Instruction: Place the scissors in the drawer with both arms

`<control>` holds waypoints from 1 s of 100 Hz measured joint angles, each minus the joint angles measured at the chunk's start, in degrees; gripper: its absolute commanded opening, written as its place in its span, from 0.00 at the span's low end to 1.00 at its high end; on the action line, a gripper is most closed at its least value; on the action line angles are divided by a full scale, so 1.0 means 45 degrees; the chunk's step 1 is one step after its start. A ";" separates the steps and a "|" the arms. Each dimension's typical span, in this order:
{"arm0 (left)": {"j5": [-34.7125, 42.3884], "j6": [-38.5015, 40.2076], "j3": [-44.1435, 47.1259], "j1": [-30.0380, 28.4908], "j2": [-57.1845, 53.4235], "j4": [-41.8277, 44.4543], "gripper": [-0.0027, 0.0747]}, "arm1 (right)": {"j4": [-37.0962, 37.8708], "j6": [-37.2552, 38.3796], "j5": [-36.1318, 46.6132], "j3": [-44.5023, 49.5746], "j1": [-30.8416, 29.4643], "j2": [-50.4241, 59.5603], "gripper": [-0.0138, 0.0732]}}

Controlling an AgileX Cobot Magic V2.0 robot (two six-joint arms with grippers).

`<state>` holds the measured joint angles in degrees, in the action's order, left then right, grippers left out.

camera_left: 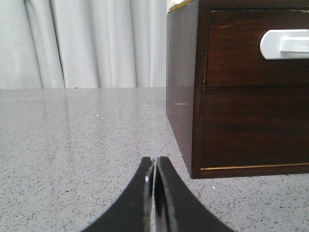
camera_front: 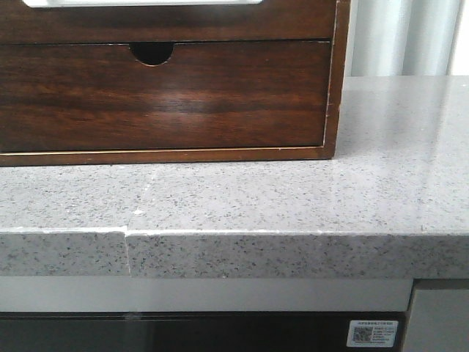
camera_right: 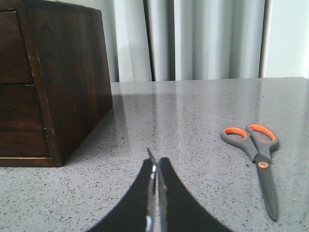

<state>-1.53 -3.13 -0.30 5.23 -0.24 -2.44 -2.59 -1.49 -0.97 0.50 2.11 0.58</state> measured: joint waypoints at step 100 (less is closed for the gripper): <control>-0.5243 -0.0122 -0.7267 0.0000 0.4053 -0.1516 0.01 | 0.0497 0.0000 -0.6416 -0.7408 0.0000 -0.5282 0.08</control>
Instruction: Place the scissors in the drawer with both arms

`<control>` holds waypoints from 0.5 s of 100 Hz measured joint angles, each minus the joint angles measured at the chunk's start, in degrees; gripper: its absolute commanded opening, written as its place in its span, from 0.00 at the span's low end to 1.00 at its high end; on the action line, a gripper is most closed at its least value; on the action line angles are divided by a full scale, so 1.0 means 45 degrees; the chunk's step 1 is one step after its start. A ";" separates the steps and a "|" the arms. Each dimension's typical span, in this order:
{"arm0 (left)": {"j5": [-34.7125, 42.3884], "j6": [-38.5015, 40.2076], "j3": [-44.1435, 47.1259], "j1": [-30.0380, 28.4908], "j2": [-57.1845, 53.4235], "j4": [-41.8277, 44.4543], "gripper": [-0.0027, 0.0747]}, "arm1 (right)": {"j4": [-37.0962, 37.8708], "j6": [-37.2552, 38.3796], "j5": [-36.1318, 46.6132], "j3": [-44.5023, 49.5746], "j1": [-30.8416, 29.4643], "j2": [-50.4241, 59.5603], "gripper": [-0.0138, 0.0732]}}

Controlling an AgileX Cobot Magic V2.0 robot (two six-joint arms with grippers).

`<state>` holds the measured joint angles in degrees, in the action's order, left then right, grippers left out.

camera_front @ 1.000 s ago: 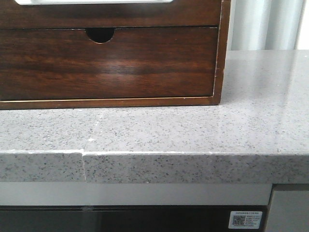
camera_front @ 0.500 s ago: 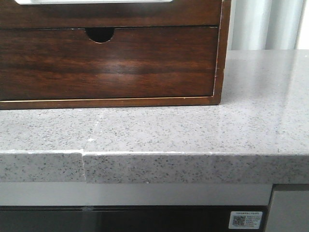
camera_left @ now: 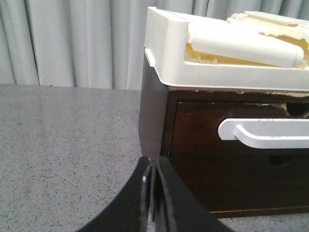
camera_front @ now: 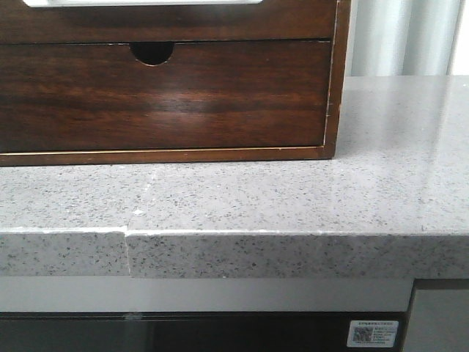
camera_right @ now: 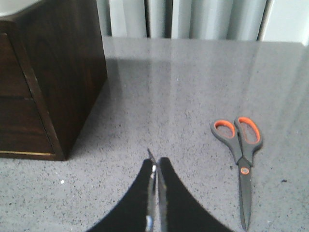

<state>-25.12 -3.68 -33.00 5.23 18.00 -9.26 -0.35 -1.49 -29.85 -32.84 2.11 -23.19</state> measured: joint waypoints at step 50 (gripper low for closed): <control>-0.0091 0.0000 0.0000 0.0000 0.0115 -0.0021 0.01 | 0.0078 0.0000 0.0022 -0.0049 0.0000 -0.0477 0.08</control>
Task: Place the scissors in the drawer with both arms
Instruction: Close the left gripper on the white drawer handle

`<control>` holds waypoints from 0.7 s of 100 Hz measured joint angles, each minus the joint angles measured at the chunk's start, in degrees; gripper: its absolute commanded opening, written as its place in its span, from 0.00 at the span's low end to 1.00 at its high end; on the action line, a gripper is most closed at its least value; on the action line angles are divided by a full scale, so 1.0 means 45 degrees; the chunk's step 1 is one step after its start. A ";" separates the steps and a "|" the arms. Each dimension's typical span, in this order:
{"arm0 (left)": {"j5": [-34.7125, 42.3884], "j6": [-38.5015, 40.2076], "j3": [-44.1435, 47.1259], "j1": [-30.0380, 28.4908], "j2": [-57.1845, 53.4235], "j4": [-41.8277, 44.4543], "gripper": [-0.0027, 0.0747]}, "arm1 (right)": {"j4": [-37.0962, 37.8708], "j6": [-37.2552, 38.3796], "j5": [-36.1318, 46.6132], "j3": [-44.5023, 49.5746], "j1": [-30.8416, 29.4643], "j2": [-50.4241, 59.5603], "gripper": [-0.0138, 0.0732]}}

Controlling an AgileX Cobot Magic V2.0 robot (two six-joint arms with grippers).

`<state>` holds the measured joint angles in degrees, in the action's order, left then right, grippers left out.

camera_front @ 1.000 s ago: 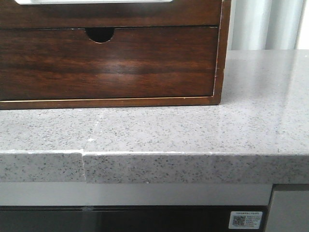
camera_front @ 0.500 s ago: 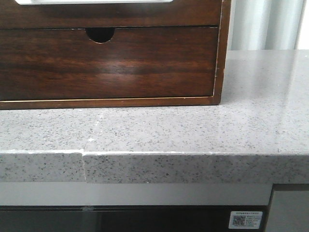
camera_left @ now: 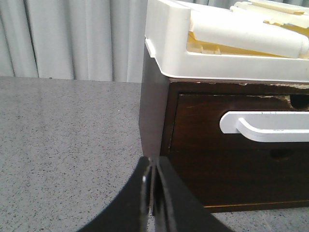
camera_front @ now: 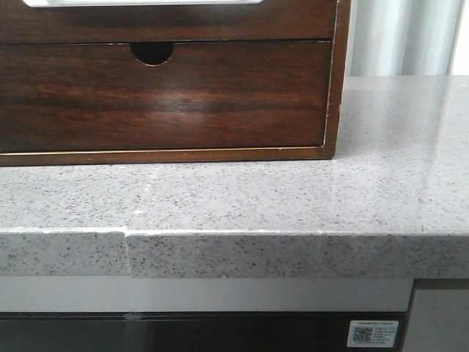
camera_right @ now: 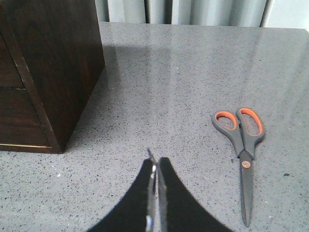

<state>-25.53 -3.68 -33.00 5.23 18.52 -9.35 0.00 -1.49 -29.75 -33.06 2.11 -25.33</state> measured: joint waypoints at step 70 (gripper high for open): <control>-0.0080 -0.0004 0.0000 0.0000 0.0000 0.1249 0.78 | 0.0000 0.0000 0.0239 0.0000 0.0000 0.0000 0.79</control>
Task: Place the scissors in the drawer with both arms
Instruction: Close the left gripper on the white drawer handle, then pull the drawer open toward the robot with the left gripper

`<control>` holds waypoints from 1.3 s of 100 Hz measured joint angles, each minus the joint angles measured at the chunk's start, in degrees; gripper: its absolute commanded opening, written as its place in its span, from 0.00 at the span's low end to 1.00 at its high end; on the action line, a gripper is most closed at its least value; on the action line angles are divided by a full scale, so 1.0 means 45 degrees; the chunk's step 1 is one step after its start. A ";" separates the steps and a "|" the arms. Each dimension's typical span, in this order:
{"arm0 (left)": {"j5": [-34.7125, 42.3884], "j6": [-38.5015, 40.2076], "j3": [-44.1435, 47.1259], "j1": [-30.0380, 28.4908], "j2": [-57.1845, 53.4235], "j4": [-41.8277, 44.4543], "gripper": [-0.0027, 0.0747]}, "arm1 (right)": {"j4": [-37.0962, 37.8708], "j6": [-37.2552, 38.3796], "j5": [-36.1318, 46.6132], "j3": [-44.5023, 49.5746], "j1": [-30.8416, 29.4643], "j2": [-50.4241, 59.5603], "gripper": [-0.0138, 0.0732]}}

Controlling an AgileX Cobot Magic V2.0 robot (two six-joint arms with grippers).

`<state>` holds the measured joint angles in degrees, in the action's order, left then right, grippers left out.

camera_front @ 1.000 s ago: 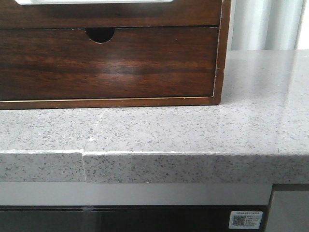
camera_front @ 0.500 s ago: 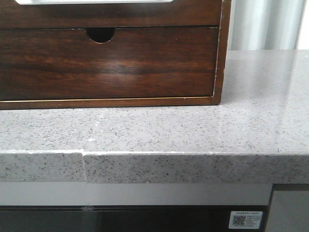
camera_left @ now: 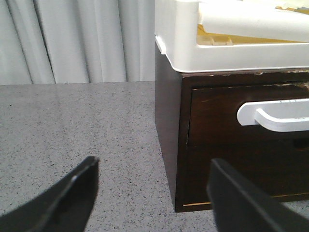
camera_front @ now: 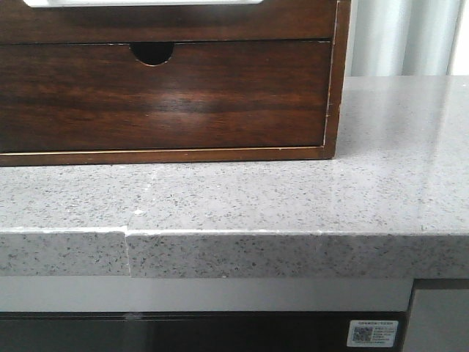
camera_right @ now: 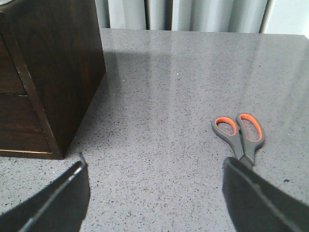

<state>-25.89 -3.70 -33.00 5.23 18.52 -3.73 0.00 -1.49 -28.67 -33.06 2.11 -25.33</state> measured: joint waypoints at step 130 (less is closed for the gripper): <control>-0.1732 -0.8802 0.0798 0.0000 0.7019 -2.1354 0.60 | 0.0000 0.0000 0.0095 0.0000 0.0000 0.0000 0.79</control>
<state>-33.68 -43.31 -29.41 5.23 50.10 -99.82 0.00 -1.49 -28.24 -33.06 2.11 -25.33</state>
